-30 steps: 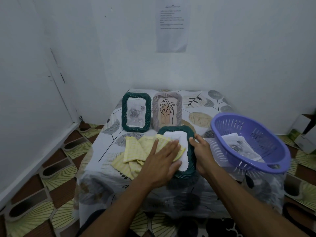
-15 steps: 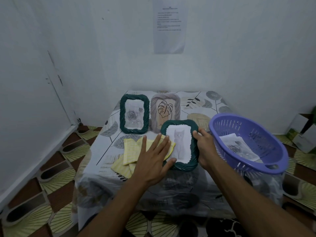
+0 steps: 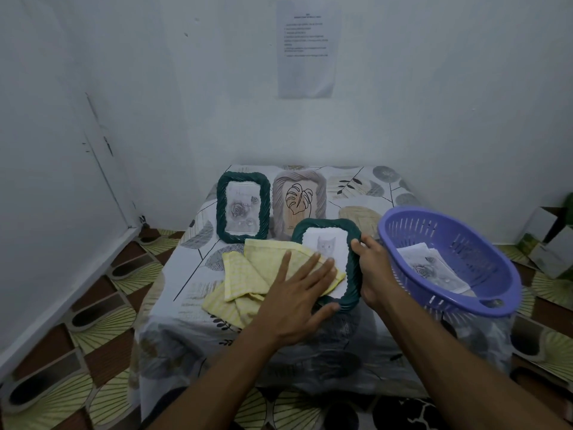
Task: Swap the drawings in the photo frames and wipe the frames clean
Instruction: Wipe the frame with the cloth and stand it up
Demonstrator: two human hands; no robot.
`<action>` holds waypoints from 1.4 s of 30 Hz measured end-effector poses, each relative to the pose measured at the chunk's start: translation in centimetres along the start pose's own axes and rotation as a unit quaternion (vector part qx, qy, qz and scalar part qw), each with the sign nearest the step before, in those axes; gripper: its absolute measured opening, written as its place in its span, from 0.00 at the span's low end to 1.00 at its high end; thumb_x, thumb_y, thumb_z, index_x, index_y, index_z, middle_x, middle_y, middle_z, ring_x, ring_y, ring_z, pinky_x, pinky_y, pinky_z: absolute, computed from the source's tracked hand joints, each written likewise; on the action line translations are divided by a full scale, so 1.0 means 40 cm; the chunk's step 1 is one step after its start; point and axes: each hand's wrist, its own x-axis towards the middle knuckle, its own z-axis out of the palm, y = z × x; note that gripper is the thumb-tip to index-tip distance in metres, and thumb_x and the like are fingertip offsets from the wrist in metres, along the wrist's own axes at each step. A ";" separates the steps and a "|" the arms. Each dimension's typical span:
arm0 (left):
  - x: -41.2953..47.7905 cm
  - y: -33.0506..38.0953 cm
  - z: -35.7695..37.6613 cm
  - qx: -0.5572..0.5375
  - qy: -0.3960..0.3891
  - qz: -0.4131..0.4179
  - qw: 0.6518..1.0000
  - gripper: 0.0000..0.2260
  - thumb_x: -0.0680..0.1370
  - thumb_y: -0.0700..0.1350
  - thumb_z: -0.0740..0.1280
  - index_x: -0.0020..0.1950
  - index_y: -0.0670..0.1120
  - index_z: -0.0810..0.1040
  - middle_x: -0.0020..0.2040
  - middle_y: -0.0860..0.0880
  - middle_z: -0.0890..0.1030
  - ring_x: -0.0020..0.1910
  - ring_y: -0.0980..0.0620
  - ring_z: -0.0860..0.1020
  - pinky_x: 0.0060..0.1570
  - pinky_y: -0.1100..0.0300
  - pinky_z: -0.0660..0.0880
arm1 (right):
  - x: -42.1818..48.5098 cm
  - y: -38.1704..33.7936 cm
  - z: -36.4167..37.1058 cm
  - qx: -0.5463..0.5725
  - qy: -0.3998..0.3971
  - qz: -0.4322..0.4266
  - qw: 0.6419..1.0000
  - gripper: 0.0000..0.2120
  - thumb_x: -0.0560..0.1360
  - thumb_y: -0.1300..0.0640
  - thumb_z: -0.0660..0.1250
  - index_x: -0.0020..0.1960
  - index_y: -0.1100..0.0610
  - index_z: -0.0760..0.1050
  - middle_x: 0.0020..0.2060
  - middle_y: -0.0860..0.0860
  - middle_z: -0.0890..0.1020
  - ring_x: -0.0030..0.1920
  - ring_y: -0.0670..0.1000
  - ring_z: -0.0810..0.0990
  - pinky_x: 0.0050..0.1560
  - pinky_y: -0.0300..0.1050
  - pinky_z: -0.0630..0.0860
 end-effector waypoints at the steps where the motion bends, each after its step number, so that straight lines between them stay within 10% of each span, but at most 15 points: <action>1: -0.004 -0.006 0.004 0.005 0.001 -0.020 1.000 0.31 0.80 0.65 0.41 0.78 0.51 0.56 0.79 0.55 0.52 0.78 0.53 0.43 0.73 0.40 0.36 | -0.002 0.003 -0.003 -0.006 0.000 0.003 1.000 0.09 0.82 0.60 0.58 0.52 0.54 0.77 0.46 0.55 0.84 0.44 0.55 0.83 0.43 0.50 0.80; 15: 0.040 -0.008 -0.011 -0.014 0.008 -0.048 0.999 0.34 0.79 0.67 0.41 0.79 0.49 0.47 0.79 0.52 0.44 0.78 0.55 0.42 0.72 0.37 0.37 | -0.006 0.023 -0.004 -0.039 -0.034 -0.022 0.998 0.12 0.81 0.60 0.59 0.61 0.55 0.77 0.52 0.54 0.84 0.51 0.56 0.83 0.53 0.54 0.80; 27: -0.073 -0.057 0.065 -0.041 -0.049 -0.038 0.997 0.31 0.79 0.67 0.40 0.79 0.53 0.43 0.79 0.54 0.39 0.77 0.53 0.37 0.74 0.44 0.42 | 0.034 0.031 -0.033 -0.019 0.020 -0.024 0.999 0.07 0.81 0.59 0.59 0.51 0.51 0.76 0.44 0.50 0.83 0.42 0.51 0.81 0.44 0.48 0.78; 32: -0.056 -0.082 0.078 -0.098 -0.029 -0.149 0.983 0.36 0.74 0.69 0.30 0.78 0.52 0.38 0.78 0.54 0.36 0.76 0.56 0.35 0.75 0.49 0.38 | 0.043 0.038 -0.054 -0.018 0.046 -0.009 0.999 0.11 0.81 0.59 0.59 0.62 0.54 0.74 0.51 0.51 0.82 0.49 0.53 0.81 0.48 0.50 0.79; 37: -0.067 -0.149 0.105 -0.038 -0.070 -0.272 0.959 0.41 0.70 0.69 0.27 0.77 0.56 0.55 0.79 0.53 0.49 0.78 0.49 0.43 0.71 0.40 0.35 | 0.056 0.045 -0.081 -0.038 0.065 0.004 0.997 0.18 0.80 0.56 0.60 0.70 0.52 0.70 0.61 0.54 0.79 0.56 0.57 0.79 0.57 0.57 0.77; 42: -0.094 -0.205 0.089 -0.048 -0.097 -0.304 0.946 0.39 0.69 0.67 0.31 0.76 0.57 0.59 0.79 0.54 0.54 0.78 0.49 0.48 0.71 0.36 0.41 | 0.044 0.043 -0.048 -0.022 0.039 -0.004 0.999 0.12 0.81 0.59 0.60 0.61 0.53 0.75 0.51 0.52 0.82 0.48 0.53 0.81 0.46 0.48 0.78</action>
